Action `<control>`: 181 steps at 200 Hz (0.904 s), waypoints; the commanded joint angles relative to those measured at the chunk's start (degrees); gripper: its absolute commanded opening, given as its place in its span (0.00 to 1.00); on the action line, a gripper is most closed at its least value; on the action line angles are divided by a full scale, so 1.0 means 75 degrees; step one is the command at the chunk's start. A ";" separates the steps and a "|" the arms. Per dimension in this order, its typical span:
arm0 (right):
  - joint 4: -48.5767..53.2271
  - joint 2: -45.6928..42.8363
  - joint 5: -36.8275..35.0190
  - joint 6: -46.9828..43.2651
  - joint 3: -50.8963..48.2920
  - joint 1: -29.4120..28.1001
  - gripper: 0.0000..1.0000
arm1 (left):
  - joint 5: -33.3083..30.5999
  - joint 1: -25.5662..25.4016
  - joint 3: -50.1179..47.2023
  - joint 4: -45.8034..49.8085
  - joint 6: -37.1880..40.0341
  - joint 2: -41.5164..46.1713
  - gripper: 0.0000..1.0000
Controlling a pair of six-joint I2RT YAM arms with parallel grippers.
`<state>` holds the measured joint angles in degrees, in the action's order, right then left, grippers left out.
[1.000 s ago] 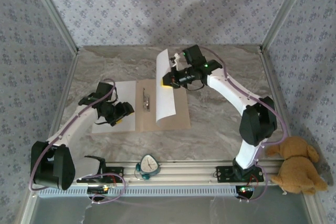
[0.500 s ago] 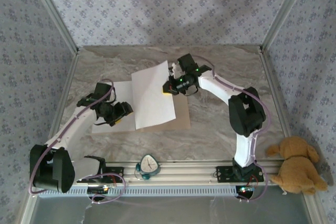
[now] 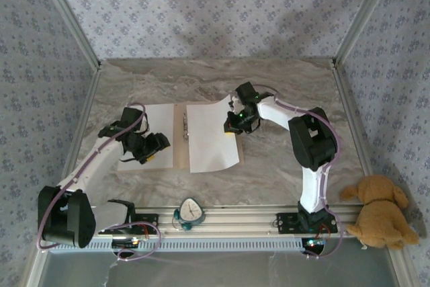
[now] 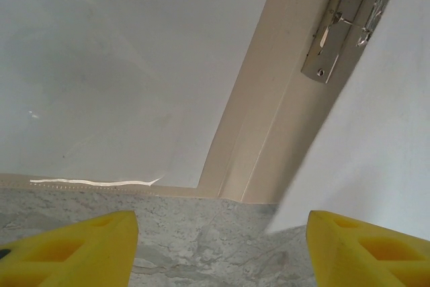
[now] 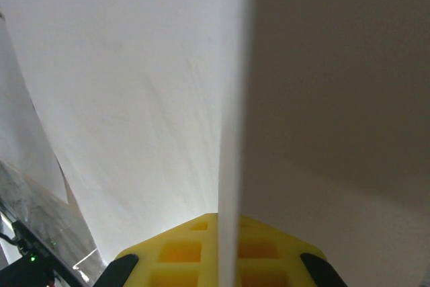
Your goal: Put the files into the folder
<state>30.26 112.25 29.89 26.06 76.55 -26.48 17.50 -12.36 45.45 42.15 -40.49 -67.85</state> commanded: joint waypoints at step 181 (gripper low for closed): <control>-0.0642 -0.0775 0.0747 0.0804 0.0170 0.0008 0.00 | -0.0001 0.0054 0.0085 0.0388 0.0231 0.0129 0.67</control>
<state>24.23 109.95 33.08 30.20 74.41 -25.69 17.50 -12.36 45.45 42.87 -39.46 -67.88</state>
